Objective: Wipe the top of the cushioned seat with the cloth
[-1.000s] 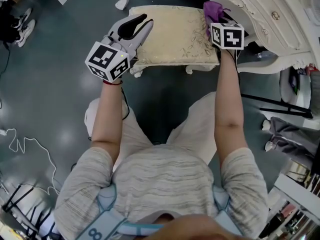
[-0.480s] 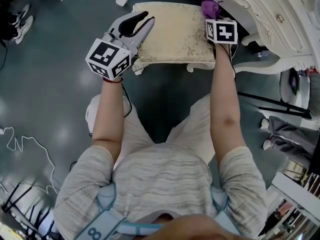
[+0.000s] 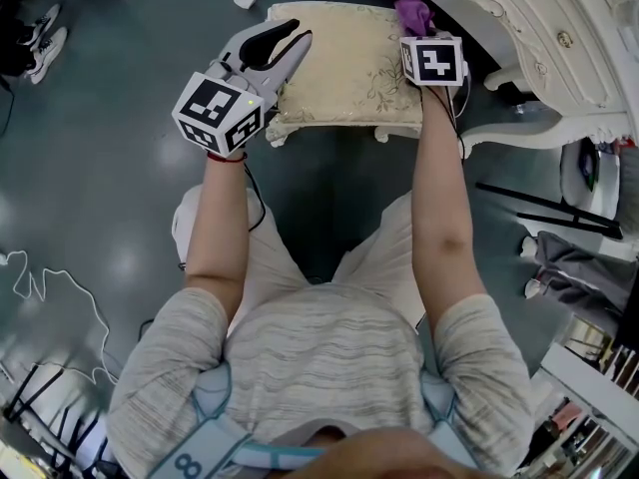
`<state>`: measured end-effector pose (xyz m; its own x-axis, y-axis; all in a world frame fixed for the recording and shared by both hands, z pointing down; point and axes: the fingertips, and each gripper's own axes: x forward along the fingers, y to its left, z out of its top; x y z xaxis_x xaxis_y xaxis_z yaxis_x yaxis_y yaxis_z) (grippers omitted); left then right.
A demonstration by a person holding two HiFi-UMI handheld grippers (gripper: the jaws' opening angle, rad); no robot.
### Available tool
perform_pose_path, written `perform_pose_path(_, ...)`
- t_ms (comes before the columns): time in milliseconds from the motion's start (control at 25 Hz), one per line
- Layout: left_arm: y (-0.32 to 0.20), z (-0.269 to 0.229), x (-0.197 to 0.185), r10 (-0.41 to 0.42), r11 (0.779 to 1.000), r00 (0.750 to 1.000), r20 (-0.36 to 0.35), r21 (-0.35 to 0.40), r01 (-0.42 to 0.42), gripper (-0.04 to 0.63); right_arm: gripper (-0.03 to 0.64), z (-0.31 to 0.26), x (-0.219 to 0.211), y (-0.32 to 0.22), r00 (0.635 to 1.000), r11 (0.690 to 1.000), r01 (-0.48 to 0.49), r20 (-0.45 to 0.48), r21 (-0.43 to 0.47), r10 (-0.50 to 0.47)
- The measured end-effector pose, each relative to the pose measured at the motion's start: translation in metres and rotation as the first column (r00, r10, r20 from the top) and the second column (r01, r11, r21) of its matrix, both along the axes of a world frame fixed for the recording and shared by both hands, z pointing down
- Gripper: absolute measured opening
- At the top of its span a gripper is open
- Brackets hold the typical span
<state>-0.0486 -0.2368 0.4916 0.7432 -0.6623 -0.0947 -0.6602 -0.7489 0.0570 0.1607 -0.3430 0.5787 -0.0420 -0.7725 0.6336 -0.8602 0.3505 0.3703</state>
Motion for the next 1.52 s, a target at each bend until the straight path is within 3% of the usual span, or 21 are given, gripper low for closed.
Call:
perform_pose_path(720, -0.002, 0.005, 0.000, 0.008, 1.000, 1.000, 0.002, -0.013, -0.008, 0.084, 0.067, -0.001, -0.030, 0.004, 0.999, 0.999, 0.035, -0.010, -0.002, -0.035)
perform_pose_path(1520, -0.004, 0.010, -0.002, 0.006, 1.000, 1.000, -0.013, -0.024, -0.006, 0.084, 0.067, 0.001, -0.106, 0.016, 0.989, 0.989, 0.150, 0.005, -0.015, -0.150)
